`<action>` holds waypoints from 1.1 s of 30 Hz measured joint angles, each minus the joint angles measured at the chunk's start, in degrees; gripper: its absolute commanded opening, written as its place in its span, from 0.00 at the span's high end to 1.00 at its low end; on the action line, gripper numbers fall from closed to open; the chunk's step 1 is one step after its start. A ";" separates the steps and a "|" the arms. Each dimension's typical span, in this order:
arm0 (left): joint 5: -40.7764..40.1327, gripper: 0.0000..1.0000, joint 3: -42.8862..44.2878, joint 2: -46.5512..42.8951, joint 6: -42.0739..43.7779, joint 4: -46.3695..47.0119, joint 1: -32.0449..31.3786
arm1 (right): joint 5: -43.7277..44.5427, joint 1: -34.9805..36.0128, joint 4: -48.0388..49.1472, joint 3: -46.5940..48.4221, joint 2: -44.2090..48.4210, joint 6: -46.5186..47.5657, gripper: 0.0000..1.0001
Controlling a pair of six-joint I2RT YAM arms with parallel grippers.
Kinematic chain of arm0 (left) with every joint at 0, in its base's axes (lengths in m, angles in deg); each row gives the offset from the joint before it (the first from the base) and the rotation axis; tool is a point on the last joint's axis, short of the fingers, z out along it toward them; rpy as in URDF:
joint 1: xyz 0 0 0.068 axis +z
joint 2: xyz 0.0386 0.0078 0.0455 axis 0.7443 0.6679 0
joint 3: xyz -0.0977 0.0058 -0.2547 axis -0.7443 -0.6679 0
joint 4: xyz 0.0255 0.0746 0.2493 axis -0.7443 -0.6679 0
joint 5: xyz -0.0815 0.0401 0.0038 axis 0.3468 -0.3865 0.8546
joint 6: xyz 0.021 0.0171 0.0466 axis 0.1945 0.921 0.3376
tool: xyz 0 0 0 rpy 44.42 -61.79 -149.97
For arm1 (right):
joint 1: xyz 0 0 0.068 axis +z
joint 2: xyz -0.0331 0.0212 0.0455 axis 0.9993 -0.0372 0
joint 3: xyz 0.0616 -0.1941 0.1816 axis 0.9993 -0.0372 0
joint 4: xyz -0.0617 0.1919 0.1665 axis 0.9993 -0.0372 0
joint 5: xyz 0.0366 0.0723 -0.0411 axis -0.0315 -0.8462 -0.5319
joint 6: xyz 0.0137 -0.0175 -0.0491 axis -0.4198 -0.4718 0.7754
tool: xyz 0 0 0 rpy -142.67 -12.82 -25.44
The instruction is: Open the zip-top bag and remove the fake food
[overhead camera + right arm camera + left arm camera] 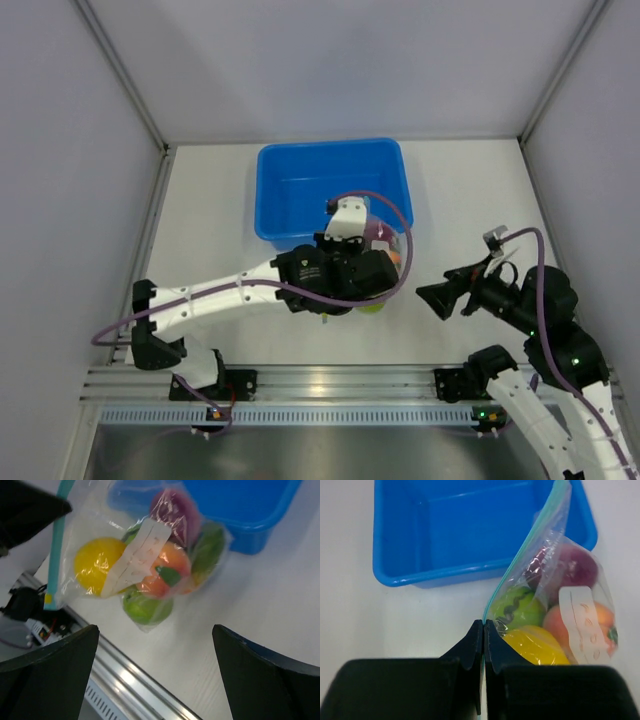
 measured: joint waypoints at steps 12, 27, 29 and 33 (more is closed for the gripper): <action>-6.47 1.00 11.52 -3.61 -13.18 -0.46 0.00 | -29.16 -0.02 24.65 -8.81 1.40 -6.58 0.07; -10.43 1.00 16.68 -3.30 -24.85 -0.94 1.84 | -21.09 1.16 25.83 -3.80 -5.42 -1.92 0.14; -10.71 1.00 16.65 -3.30 -27.50 -0.94 2.05 | -20.44 1.27 27.10 -3.96 -5.62 -2.16 0.16; -11.63 1.00 14.62 -3.93 -34.03 -0.92 2.10 | -18.51 3.02 31.69 -4.31 -6.25 -2.97 0.17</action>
